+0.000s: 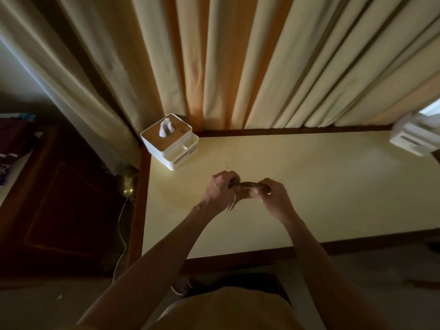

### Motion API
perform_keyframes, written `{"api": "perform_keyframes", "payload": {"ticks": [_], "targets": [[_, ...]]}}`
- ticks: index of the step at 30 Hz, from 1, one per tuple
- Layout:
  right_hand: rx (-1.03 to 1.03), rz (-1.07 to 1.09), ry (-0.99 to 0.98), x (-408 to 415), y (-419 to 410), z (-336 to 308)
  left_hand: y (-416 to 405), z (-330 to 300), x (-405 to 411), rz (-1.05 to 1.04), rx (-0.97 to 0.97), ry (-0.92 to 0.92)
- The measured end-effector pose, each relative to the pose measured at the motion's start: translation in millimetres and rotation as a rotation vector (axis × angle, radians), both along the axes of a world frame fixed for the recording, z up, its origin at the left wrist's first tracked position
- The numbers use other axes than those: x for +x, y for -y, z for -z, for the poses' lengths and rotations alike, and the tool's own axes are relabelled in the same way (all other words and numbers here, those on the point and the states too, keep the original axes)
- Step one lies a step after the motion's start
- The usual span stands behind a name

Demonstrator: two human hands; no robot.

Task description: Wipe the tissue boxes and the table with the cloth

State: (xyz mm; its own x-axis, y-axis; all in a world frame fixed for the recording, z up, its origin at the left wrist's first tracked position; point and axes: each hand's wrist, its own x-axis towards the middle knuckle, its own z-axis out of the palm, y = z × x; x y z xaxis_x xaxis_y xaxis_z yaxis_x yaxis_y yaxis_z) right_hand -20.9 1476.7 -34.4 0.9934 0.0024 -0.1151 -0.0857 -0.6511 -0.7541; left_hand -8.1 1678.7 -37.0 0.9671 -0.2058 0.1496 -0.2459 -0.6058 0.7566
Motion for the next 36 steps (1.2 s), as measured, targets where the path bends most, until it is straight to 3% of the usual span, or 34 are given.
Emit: {"api": "perform_keyframes", "payload": {"ticks": [7,14,22,32,34,36], "targets": [[-0.020,0.038,0.064,-21.2,82.2,-9.1,74.4,-1.5,-12.2,0.028,-0.103,-0.123],[0.024,0.020,-0.031,-3.9,167.5,7.4,164.4,17.3,-10.9,-0.024,-0.078,-0.268],[-0.010,-0.163,-0.182,28.2,268.5,34.2,265.6,38.3,-13.5,-0.211,-0.060,-0.415],[-0.071,-0.130,-0.180,34.3,277.8,73.0,293.4,58.1,-11.2,-0.366,0.133,-0.430],[-0.125,-0.163,-0.184,34.0,279.6,76.9,290.0,62.4,-17.7,-0.324,0.284,-0.388],[-0.323,-0.246,-0.178,36.5,287.2,81.4,286.7,71.6,-25.2,-0.277,0.437,-0.329]]}}
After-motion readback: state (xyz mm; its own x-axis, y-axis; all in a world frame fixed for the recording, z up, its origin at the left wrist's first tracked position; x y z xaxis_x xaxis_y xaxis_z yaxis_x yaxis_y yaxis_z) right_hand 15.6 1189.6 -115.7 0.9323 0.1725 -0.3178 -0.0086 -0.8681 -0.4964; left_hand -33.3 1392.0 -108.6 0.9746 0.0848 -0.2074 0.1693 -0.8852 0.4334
